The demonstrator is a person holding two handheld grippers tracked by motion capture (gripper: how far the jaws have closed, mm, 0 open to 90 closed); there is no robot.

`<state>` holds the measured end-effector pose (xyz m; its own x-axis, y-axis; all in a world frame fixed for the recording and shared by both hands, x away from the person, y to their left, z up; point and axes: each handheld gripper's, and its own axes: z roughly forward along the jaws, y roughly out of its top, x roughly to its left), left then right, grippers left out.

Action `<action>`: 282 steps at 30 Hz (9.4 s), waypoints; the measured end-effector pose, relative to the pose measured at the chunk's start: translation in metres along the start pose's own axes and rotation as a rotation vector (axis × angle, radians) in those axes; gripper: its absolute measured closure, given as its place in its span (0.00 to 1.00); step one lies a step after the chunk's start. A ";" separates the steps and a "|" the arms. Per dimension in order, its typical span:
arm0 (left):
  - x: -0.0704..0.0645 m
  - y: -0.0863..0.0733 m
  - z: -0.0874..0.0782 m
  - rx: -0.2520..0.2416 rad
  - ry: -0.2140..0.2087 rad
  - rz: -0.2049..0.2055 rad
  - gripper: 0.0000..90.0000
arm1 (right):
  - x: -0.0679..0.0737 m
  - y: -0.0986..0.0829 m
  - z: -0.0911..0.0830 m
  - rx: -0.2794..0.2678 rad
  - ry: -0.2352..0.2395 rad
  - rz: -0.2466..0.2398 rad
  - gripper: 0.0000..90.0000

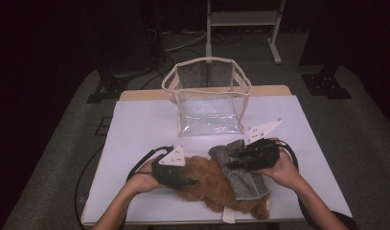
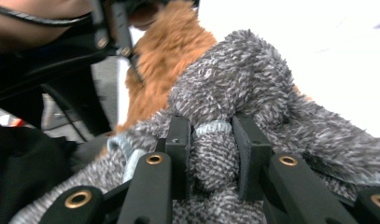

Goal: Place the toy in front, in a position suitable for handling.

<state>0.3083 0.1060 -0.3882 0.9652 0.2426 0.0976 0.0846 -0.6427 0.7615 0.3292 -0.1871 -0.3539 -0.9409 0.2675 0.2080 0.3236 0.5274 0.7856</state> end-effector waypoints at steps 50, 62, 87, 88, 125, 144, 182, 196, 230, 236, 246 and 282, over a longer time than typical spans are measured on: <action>-0.015 -0.034 -0.043 -0.059 0.037 0.080 0.46 | 0.010 0.019 0.023 0.026 0.000 -0.114 0.79; -0.014 -0.038 -0.055 -0.039 0.023 0.104 0.47 | -0.013 -0.010 -0.030 -0.022 -0.092 -0.013 0.78; -0.018 -0.031 -0.044 -0.041 -0.012 0.144 0.48 | -0.013 -0.017 -0.045 -0.005 -0.095 0.020 0.78; -0.018 -0.031 -0.044 -0.041 -0.012 0.144 0.48 | -0.013 -0.017 -0.045 -0.005 -0.095 0.020 0.78; -0.009 0.009 0.004 -0.062 -0.066 0.184 0.48 | -0.012 -0.021 -0.035 -0.026 -0.058 0.005 0.78; -0.013 0.004 0.001 -0.073 -0.047 0.177 0.46 | -0.058 -0.036 -0.052 -0.054 -0.169 0.135 0.78; -0.014 0.008 0.008 -0.066 -0.002 0.146 0.42 | -0.019 0.026 0.015 0.037 -0.067 -0.016 0.78; -0.013 0.009 0.007 -0.069 -0.010 0.143 0.42 | -0.038 -0.033 -0.049 -0.018 -0.155 0.137 0.78; -0.004 0.010 0.005 -0.089 0.022 0.074 0.30 | -0.033 -0.002 0.001 0.091 -0.123 0.064 0.80; 0.003 0.003 0.005 -0.120 -0.010 0.030 0.39 | -0.035 -0.006 -0.009 0.058 -0.121 0.085 0.79; -0.002 0.008 0.013 -0.143 -0.001 0.044 0.45 | -0.007 0.032 0.004 -0.012 -0.071 -0.016 0.79; -0.003 0.005 0.010 -0.127 -0.013 0.061 0.43 | -0.018 -0.030 -0.102 -0.039 -0.280 0.089 0.78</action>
<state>0.3088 0.0946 -0.3907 0.9709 0.1958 0.1382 -0.0053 -0.5589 0.8292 0.3267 -0.2896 -0.3219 -0.8429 0.5261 0.1126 0.3944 0.4620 0.7943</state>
